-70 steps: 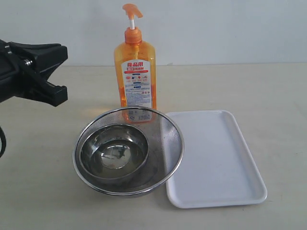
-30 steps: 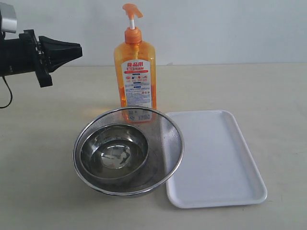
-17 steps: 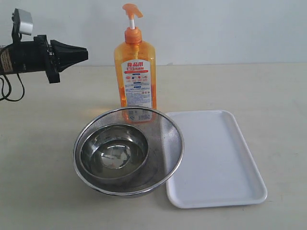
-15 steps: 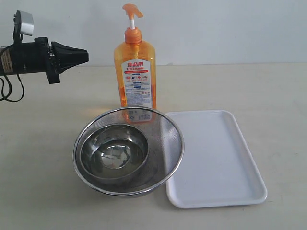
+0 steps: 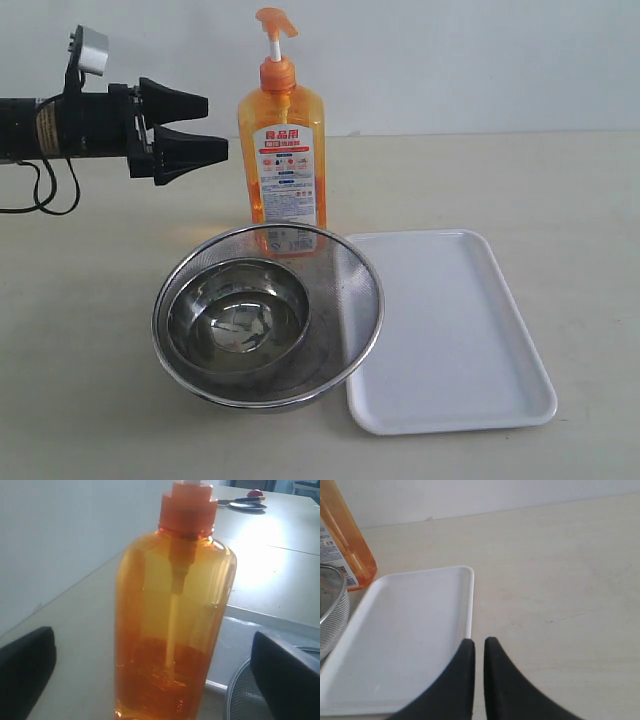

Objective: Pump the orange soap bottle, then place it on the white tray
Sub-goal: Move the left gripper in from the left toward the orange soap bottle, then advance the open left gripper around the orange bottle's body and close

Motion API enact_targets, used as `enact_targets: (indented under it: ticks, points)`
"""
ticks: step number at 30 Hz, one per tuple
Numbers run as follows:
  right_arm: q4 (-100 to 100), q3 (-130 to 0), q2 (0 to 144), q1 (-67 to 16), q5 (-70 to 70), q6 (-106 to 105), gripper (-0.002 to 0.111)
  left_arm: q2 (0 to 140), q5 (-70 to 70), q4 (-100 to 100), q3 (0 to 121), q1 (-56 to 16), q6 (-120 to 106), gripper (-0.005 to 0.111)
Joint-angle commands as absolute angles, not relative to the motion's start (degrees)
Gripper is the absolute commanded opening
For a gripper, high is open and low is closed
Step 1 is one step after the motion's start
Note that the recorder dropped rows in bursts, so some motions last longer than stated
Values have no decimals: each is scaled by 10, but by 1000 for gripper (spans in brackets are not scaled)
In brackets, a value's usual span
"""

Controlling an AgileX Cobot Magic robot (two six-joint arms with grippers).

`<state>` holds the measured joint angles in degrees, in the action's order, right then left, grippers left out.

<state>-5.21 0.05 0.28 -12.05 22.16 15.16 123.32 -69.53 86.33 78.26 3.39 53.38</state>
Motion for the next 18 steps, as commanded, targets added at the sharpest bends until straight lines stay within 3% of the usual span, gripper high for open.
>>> enact_targets:
  ticks: [1,18]
  points:
    - [-52,0,0,-120,219,149,3,1232,-700,870,786,33,540,110]
    - [-52,0,0,-120,219,149,3,1232,-700,840,786,0,449,110]
